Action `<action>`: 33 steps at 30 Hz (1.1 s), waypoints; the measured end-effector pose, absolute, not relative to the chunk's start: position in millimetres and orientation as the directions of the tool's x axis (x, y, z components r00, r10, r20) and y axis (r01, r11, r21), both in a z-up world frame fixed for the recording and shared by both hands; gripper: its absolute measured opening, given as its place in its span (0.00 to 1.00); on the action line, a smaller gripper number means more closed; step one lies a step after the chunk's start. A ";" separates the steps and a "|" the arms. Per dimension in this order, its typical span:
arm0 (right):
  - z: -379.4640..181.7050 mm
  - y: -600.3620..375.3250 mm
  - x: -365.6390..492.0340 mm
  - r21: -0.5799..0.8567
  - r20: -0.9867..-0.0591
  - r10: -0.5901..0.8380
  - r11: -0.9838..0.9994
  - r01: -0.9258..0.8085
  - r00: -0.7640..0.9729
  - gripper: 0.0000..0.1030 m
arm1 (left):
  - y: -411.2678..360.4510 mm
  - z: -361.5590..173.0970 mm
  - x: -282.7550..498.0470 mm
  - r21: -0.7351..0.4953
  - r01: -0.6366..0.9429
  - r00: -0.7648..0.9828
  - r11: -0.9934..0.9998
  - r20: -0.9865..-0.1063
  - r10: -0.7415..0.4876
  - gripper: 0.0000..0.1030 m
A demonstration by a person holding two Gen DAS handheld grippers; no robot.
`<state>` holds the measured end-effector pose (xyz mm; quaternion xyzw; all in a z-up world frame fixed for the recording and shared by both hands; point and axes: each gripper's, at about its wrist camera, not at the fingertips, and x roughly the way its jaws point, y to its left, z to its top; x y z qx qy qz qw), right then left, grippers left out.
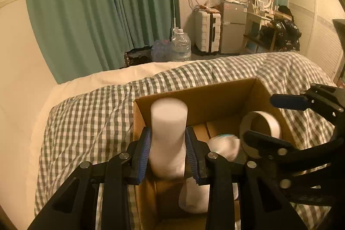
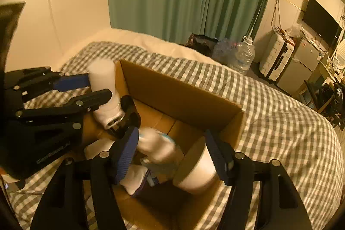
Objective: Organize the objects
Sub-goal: 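Place bottle and figurine into the box and open both tools, then move the left tool down to the white earbud case and grasp it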
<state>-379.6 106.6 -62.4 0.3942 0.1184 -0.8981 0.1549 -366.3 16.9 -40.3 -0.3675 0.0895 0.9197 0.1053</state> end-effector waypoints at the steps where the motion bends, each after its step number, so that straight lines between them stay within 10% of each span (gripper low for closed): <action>1: -56.4 109.3 -374.7 -0.090 -0.740 -0.187 -0.925 0.370 -0.646 0.69 | 17.1 -34.5 -362.1 0.087 -0.258 -0.714 -0.962 -0.688 0.129 0.52; 4: -34.8 122.8 -358.4 -0.091 -0.720 -0.178 -0.934 0.346 -0.671 0.72 | 15.8 -14.2 -344.2 0.087 -0.237 -0.756 -0.968 -0.642 0.127 0.75; 18: 57.3 158.8 -274.7 -0.062 -0.629 -0.175 -0.960 0.273 -0.757 0.87 | 17.5 63.2 -262.5 0.125 -0.193 -0.832 -0.973 -0.547 0.094 0.90; 33: 26.5 171.5 -222.5 -0.052 -0.601 -0.074 -0.990 0.131 -0.796 0.98 | -4.0 48.2 -208.3 0.021 -0.059 -0.851 -0.998 -0.524 0.039 0.95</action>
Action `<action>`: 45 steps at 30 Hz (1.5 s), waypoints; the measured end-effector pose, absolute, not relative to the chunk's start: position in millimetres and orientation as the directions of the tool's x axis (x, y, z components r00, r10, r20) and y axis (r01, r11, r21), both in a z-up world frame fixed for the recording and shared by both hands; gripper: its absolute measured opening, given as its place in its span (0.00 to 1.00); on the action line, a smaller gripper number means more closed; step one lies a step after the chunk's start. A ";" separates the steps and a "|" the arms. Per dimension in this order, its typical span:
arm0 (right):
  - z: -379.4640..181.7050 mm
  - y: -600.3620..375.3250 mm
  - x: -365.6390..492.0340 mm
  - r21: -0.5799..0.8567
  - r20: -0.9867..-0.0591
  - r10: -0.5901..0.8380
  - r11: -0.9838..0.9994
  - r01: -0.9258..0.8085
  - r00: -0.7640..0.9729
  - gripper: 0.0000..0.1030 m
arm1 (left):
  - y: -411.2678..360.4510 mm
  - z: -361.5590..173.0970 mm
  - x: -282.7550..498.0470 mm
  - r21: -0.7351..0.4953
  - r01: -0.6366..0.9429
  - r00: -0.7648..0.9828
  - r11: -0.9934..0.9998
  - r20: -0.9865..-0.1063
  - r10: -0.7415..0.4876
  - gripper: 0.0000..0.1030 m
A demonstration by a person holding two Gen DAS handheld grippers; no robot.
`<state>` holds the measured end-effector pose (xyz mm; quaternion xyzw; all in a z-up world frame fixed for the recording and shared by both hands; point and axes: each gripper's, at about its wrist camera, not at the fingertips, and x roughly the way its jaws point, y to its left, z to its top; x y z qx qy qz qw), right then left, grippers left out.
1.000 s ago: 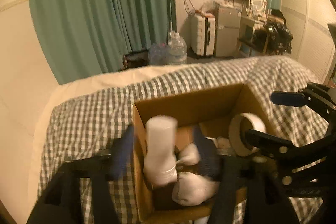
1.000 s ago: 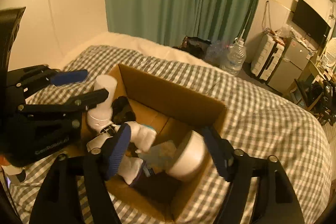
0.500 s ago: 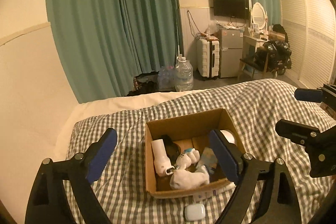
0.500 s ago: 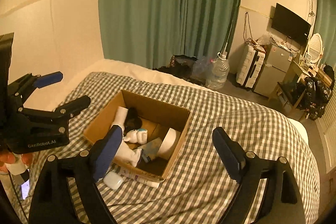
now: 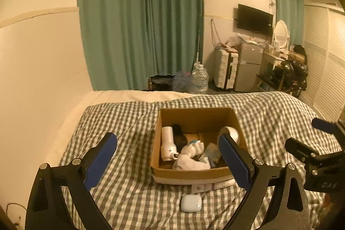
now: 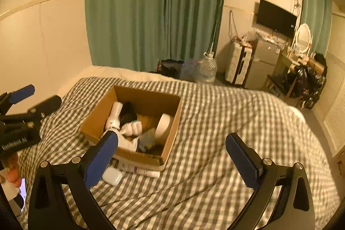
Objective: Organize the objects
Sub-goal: 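Move the left tool down to the white earbud case and grasp it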
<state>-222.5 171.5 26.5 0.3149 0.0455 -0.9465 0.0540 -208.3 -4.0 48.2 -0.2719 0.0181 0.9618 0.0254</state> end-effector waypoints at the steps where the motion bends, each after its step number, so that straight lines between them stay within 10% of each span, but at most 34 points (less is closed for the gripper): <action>1: 21.2 172.6 -223.6 -0.047 -0.606 -0.071 -0.991 0.125 -0.792 0.98 | -6.0 44.2 -207.9 0.016 -0.047 -0.850 -0.999 -0.526 0.032 0.95; 34: -127.3 199.8 -252.4 0.029 -0.776 -0.049 -0.999 0.042 -0.628 0.98 | 41.3 -155.3 -230.8 0.059 -0.152 -0.596 -0.987 -0.802 0.044 0.94; 45: -127.8 194.8 -250.7 0.013 -0.775 -0.034 -0.999 0.038 -0.631 0.97 | 62.1 -185.7 -242.8 0.056 -0.193 -0.515 -0.980 -0.855 0.053 0.56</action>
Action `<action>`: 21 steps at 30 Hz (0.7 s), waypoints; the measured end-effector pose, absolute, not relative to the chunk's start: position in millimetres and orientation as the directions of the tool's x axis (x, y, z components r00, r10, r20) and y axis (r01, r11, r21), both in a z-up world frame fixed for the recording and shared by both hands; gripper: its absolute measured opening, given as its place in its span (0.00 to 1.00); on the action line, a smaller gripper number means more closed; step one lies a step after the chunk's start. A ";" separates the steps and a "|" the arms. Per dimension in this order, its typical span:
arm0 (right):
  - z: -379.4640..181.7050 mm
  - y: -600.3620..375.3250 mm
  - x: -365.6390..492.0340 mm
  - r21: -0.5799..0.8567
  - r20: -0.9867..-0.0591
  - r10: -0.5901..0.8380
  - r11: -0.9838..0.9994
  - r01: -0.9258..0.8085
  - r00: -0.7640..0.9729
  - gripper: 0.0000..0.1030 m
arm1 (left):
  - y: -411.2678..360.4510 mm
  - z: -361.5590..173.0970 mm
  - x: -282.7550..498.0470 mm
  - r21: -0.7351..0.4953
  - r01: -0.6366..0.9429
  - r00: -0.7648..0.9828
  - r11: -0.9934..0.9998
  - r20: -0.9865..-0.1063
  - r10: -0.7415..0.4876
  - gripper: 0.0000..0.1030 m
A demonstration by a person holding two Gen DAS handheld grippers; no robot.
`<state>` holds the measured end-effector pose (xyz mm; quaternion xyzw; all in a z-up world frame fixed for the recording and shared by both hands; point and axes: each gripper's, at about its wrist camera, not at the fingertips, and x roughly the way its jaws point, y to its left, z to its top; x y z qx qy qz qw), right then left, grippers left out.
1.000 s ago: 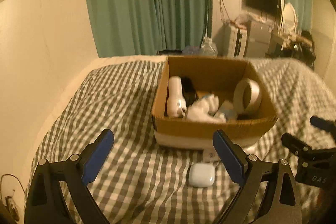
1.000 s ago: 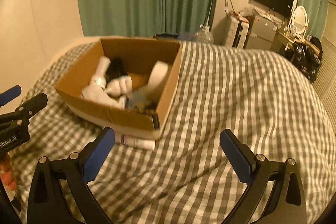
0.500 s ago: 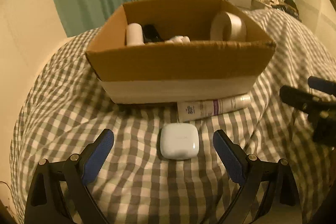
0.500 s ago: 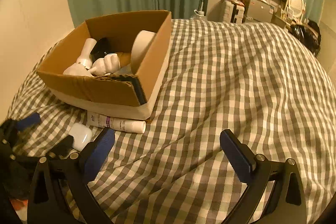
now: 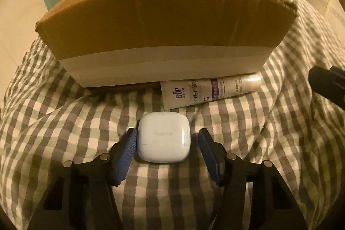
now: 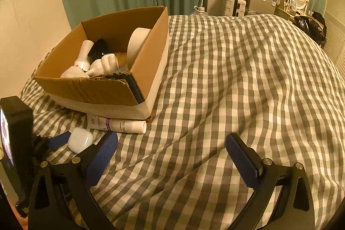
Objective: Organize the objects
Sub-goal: 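Move the left tool down to the white earbud case and grasp it, then lift the earbud case with the left tool while the right tool grasps the white cream tube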
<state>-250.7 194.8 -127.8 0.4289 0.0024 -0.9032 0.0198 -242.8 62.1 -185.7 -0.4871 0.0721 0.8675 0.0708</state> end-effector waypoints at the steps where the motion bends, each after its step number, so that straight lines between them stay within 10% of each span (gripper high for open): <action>1: -127.9 194.3 -250.6 0.011 -0.775 -0.033 -0.999 0.039 -0.631 0.97 | 63.6 -186.1 -242.9 0.057 -0.198 -0.513 -0.978 -0.857 0.054 0.49; 21: -163.8 172.0 -291.8 0.043 -0.845 -0.070 -0.997 0.063 -0.530 0.97 | 32.2 -127.0 -208.5 0.079 -0.033 -0.652 -0.996 -0.757 -0.038 0.49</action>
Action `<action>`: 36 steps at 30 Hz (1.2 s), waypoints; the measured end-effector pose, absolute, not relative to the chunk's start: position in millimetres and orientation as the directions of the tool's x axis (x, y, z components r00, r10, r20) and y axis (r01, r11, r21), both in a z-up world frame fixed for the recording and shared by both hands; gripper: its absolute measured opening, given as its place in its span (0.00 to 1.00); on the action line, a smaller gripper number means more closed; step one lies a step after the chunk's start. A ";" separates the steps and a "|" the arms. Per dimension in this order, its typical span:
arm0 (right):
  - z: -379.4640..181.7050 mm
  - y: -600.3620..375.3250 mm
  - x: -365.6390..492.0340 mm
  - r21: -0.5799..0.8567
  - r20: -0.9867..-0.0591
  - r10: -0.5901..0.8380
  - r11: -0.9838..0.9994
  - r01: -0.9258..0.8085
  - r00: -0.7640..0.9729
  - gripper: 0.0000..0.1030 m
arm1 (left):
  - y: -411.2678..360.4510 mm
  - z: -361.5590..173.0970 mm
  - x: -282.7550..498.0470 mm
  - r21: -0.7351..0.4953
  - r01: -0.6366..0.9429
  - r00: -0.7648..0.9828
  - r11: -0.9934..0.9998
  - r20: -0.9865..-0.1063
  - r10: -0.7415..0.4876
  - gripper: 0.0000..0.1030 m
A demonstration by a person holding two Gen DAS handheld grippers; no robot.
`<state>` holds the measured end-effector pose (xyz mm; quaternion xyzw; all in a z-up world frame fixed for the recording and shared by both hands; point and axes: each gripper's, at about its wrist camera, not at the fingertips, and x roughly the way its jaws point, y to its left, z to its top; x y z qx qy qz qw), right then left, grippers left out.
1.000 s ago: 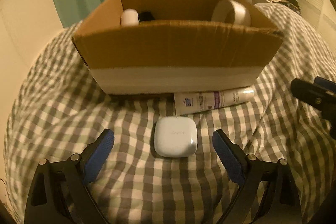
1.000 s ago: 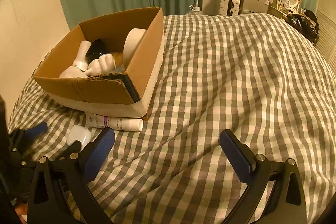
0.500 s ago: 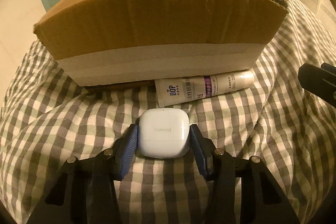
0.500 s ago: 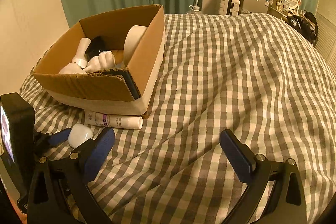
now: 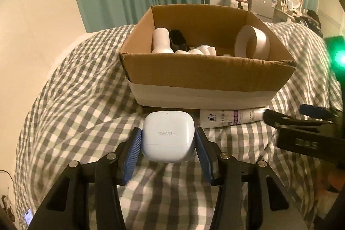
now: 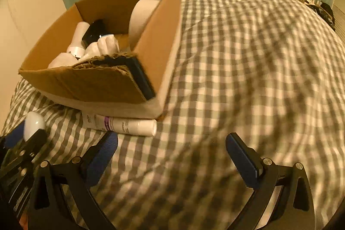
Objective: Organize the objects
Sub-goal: 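Lift the earbud case with the left tool while the right tool grasps the white cream tube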
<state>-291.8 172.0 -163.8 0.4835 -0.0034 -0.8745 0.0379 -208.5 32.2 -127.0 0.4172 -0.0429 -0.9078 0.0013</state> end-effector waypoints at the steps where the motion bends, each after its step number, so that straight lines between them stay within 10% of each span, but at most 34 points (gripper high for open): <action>1: -166.2 166.5 -294.6 0.034 -0.846 -0.070 -0.996 0.078 -0.528 0.97 | 32.2 -125.2 -207.8 0.079 -0.030 -0.654 -0.996 -0.755 -0.040 0.49; 36: -175.1 75.1 -287.5 -0.014 -0.854 -0.208 -0.907 0.421 -0.477 0.84 | -31.9 -115.7 -218.5 0.011 0.052 -0.637 -0.999 -0.770 -0.042 0.49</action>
